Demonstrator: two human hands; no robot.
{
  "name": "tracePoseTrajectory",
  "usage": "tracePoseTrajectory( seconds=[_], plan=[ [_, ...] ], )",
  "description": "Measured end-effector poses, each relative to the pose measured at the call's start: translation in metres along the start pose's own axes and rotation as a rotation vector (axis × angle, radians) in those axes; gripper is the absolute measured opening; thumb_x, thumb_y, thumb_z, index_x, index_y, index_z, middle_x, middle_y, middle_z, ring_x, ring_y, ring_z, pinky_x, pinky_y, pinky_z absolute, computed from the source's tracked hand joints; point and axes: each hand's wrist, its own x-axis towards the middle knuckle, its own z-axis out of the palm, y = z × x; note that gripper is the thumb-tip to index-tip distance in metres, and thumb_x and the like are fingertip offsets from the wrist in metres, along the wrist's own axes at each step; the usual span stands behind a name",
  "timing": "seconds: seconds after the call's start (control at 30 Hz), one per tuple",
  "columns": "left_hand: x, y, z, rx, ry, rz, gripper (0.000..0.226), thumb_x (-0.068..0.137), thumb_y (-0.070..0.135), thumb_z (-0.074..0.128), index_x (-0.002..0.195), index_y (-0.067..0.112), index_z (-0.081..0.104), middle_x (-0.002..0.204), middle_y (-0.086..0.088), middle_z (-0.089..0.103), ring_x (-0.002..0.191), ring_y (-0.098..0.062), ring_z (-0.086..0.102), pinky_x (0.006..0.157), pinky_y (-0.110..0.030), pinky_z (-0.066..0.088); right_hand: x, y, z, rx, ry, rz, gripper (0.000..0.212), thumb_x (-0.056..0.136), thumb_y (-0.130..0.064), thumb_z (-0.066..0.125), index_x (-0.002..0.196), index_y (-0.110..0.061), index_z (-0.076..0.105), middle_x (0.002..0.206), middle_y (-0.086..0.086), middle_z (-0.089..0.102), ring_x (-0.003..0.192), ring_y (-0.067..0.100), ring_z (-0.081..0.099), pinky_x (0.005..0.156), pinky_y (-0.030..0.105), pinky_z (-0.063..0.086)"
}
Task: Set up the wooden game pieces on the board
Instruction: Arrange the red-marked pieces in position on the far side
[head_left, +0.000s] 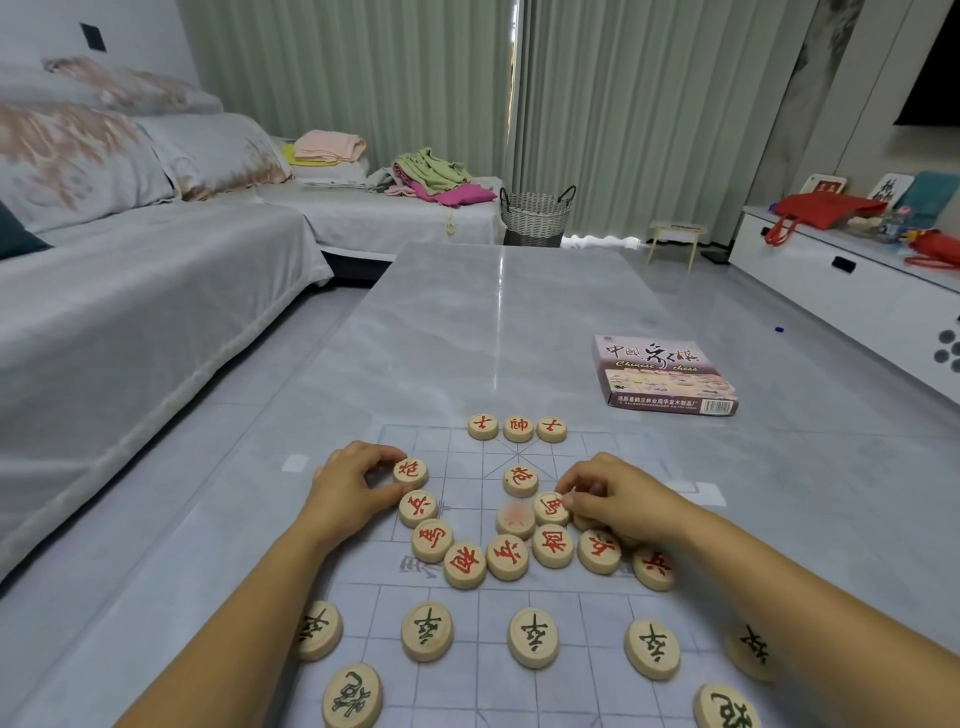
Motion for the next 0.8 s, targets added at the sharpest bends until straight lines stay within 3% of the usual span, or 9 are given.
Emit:
tracePoseTrajectory(
  seconds=[0.13,0.2,0.33,0.4,0.5,0.6,0.7,0.8],
  plan=[
    [-0.001,0.002,0.0,-0.004,0.004,-0.019,0.032,0.076,0.031,0.072,0.106,0.028,0.063,0.101,0.007,0.055,0.103,-0.018,0.051,0.094,-0.041,0.044,-0.005,0.002,-0.005,0.207,0.012,0.034,0.012,0.093,-0.023,0.05,0.091,-0.03,0.06,0.088,0.0,0.058,0.068,0.016,0.051,0.058,0.024,0.042],
    [-0.001,0.003,0.0,-0.006,0.009,-0.02,0.033,0.076,0.03,0.073,0.107,0.026,0.064,0.1,0.006,0.054,0.103,-0.018,0.051,0.094,-0.04,0.044,-0.005,0.001,-0.008,0.217,0.059,0.048,0.014,0.093,-0.022,0.049,0.089,-0.031,0.059,0.08,-0.004,0.06,0.063,0.013,0.051,0.054,0.022,0.041],
    [-0.002,0.005,-0.001,-0.015,0.003,-0.028,0.033,0.076,0.03,0.072,0.107,0.026,0.063,0.101,0.005,0.055,0.103,-0.018,0.051,0.093,-0.038,0.045,-0.008,-0.013,-0.005,0.132,0.129,-0.076,0.013,0.09,-0.018,0.054,0.092,-0.029,0.06,0.094,-0.008,0.058,0.081,0.004,0.055,0.069,0.016,0.044],
    [-0.002,0.005,-0.001,-0.022,0.007,-0.034,0.033,0.076,0.029,0.073,0.107,0.024,0.064,0.101,0.005,0.054,0.103,-0.018,0.051,0.093,-0.037,0.045,-0.012,-0.029,0.002,0.024,0.071,-0.169,0.011,0.087,-0.022,0.059,0.097,-0.027,0.062,0.096,-0.007,0.054,0.084,0.005,0.053,0.075,0.017,0.044],
    [-0.003,0.006,-0.001,-0.029,0.002,-0.036,0.035,0.076,0.029,0.072,0.109,0.024,0.063,0.101,0.004,0.054,0.102,-0.017,0.05,0.093,-0.036,0.045,-0.015,-0.055,0.019,-0.214,-0.086,-0.308,0.029,0.084,-0.033,0.062,0.111,-0.023,0.06,0.099,-0.006,0.046,0.094,0.01,0.047,0.085,0.024,0.042],
    [-0.002,0.005,-0.001,-0.024,-0.004,-0.033,0.036,0.076,0.03,0.072,0.11,0.024,0.062,0.102,0.006,0.054,0.102,-0.016,0.05,0.092,-0.035,0.045,-0.016,-0.074,0.035,-0.332,-0.136,-0.325,0.045,0.08,-0.044,0.063,0.12,-0.025,0.054,0.102,-0.006,0.041,0.095,0.01,0.038,0.083,0.028,0.039],
    [-0.001,0.001,-0.002,-0.027,-0.011,-0.025,0.035,0.075,0.029,0.073,0.108,0.026,0.063,0.103,0.005,0.056,0.102,-0.017,0.052,0.093,-0.038,0.047,-0.019,-0.083,0.039,-0.299,-0.161,-0.298,0.045,0.083,-0.046,0.06,0.121,-0.024,0.054,0.103,-0.005,0.041,0.098,0.012,0.039,0.086,0.03,0.039],
    [-0.001,0.0,-0.002,-0.033,-0.016,-0.02,0.035,0.075,0.029,0.073,0.108,0.026,0.063,0.104,0.004,0.057,0.103,-0.018,0.052,0.093,-0.039,0.046,-0.022,-0.076,0.013,-0.054,-0.08,-0.23,0.031,0.088,-0.035,0.057,0.115,-0.019,0.06,0.1,-0.008,0.049,0.094,0.007,0.05,0.084,0.022,0.042]
  ],
)
